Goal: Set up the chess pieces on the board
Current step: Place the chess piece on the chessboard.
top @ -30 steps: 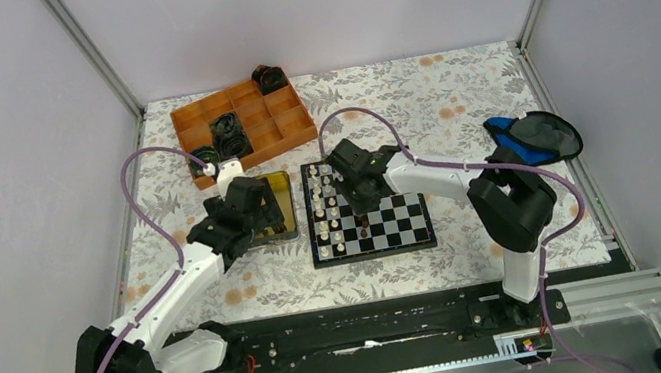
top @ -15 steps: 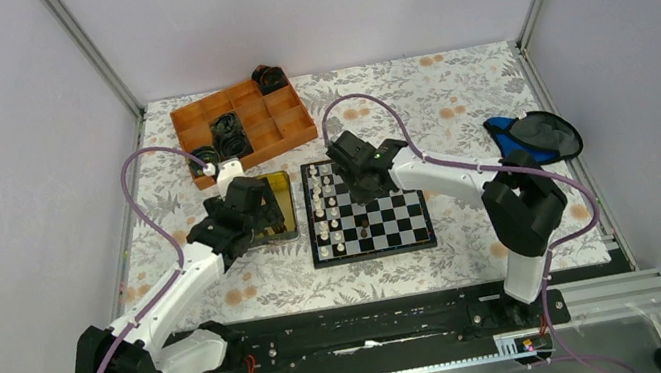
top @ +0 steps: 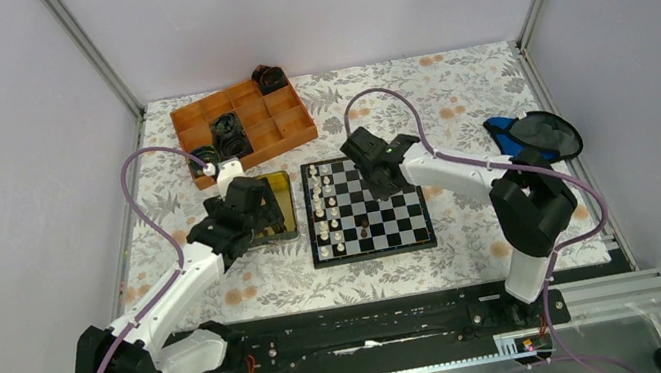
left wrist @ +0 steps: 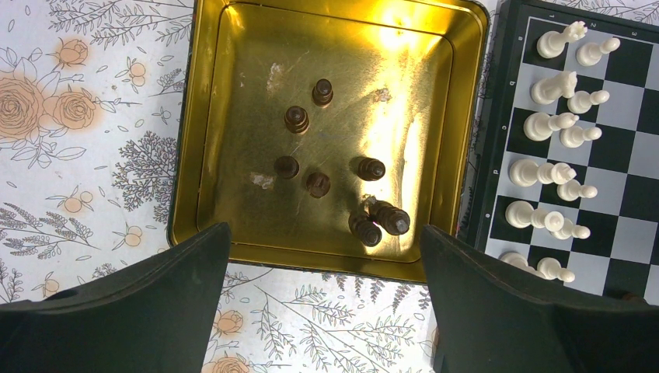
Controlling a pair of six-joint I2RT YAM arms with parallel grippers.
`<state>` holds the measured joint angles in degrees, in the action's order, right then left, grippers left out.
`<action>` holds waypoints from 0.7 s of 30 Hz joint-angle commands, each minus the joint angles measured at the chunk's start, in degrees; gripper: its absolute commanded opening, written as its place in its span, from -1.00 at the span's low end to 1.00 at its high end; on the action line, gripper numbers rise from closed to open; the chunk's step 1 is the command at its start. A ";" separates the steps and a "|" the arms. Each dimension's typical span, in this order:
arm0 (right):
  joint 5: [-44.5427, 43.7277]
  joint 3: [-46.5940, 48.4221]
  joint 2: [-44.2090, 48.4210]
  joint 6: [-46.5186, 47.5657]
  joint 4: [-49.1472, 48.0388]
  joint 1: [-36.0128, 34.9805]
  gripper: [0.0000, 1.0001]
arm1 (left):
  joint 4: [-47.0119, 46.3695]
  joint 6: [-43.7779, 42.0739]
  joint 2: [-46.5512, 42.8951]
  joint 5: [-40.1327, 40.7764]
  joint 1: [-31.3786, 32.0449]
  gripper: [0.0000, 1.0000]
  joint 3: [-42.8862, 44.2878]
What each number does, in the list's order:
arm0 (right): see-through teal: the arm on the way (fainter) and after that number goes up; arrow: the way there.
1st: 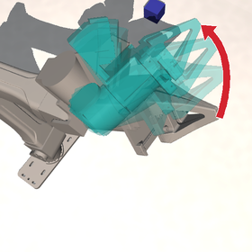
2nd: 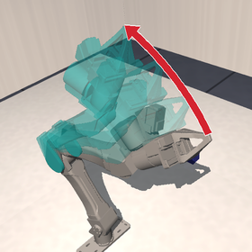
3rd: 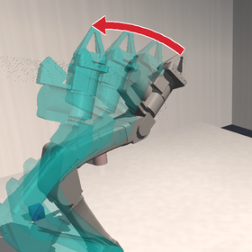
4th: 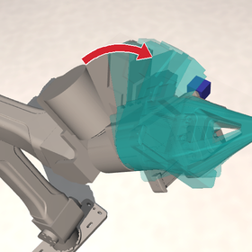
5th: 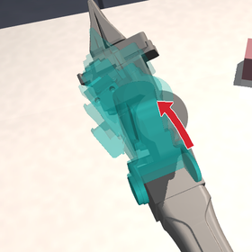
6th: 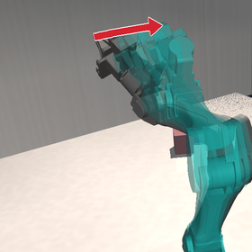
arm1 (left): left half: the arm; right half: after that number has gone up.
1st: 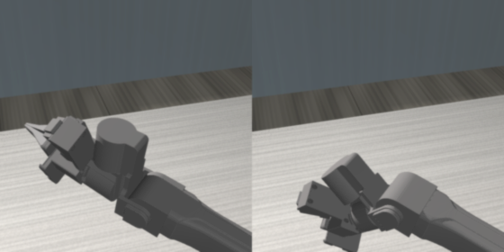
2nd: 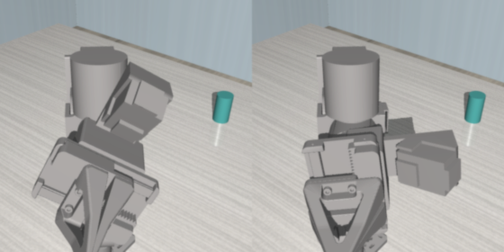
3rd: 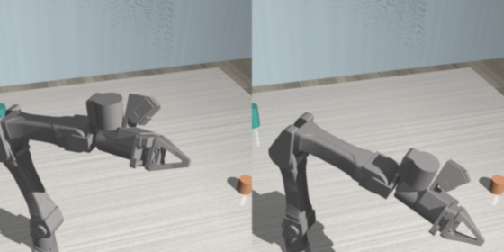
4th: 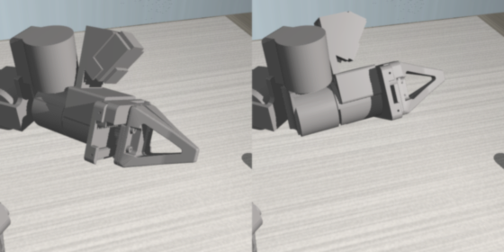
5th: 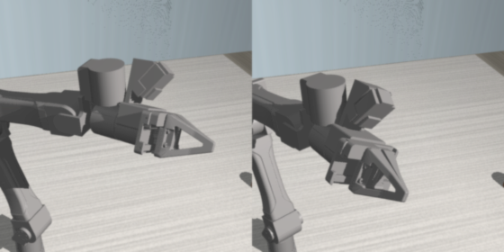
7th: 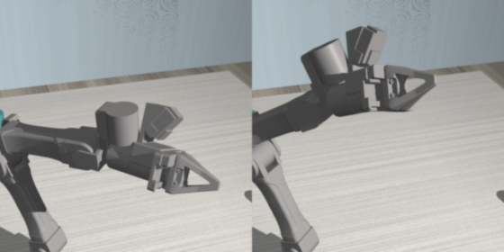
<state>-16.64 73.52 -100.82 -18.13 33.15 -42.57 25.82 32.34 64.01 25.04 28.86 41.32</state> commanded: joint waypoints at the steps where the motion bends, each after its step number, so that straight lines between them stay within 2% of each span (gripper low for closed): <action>1: -1.38 -1.50 2.81 -1.38 1.30 1.96 -1.00 | 0.09 -1.14 0.17 0.66 0.32 0.97 1.32; 21: 0.87 -5.87 2.38 -1.20 -1.77 5.42 -1.00 | 0.08 -1.14 0.68 0.80 0.41 0.98 1.31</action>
<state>-16.36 68.07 -100.82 -18.55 33.10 -37.95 25.82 32.34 64.38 25.04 28.86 41.32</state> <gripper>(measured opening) 0.136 0.987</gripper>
